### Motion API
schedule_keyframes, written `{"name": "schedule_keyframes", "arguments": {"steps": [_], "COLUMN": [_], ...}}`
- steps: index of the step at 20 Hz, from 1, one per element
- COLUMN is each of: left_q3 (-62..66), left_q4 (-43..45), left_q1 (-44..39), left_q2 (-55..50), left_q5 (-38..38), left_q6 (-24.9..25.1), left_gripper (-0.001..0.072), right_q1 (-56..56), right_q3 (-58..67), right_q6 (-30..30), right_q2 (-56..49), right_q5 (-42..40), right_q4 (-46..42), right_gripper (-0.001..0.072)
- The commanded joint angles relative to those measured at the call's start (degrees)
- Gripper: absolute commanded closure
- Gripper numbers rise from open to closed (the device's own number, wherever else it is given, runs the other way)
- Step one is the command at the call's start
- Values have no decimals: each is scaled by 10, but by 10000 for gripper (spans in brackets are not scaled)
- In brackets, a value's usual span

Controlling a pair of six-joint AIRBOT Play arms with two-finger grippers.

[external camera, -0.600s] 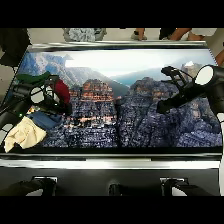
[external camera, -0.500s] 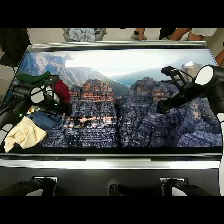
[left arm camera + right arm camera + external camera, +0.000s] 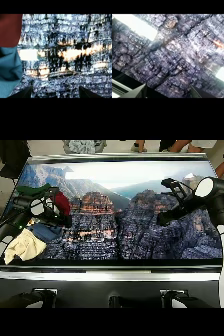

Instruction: Fold the shirts.

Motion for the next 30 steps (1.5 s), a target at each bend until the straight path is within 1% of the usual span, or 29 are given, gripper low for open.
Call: {"name": "schedule_keyframes", "arguments": {"steps": [1,2,4,6,7,8,11,12,13,14,16,19,21,24,26,27,30], "left_q3": [0,0,0,0,0,0,0,4,21,45,95,96,54,-40,-95,-115,-138], "left_q4": [0,0,0,-12,-14,-13,-15,-14,-10,-9,-8,-10,-37,-88,-133,-150,-159], "left_q1": [0,0,0,0,0,0,0,3,18,44,134,318,431,560,609,620,620], "left_q2": [0,0,0,-1,-1,-1,-1,-1,-1,0,9,22,21,18,6,-7,-56], "left_q5": [0,0,11,33,33,34,34,27,1,-26,-58,-63,-49,23,68,83,94], "left_q6": [0,0,-8,-28,-27,-27,-26,0,18,11,14,13,14,17,63,89,141], "left_gripper": [10,10,9,9,9,9,6,-13,-13,-13,-13,-13,-13,-13,-13,-13,-13], "right_q1": [0,0,0,0,0,0,0,0,0,0,1,1,1,1,1,1,1], "right_q3": [0,0,0,0,0,0,0,0,0,0,0,-2,-2,-2,-2,-2,-2], "right_q6": [0,0,0,0,0,0,-2,-12,-22,-28,-30,-31,-31,-30,-30,-30,-28], "right_q2": [0,0,0,0,0,0,-1,-1,-2,-3,-8,-13,-13,-13,-13,-13,-13], "right_q5": [-2,-9,-60,-105,-121,-130,-135,-130,-122,-111,-87,-84,-81,-79,-82,-83,-82], "right_q4": [0,0,-1,-1,-1,-1,-1,-1,-1,-1,1,10,12,36,61,71,84], "right_gripper": [86,88,87,83,59,10,9,9,9,9,11,11,23,36,35,35,35]}}
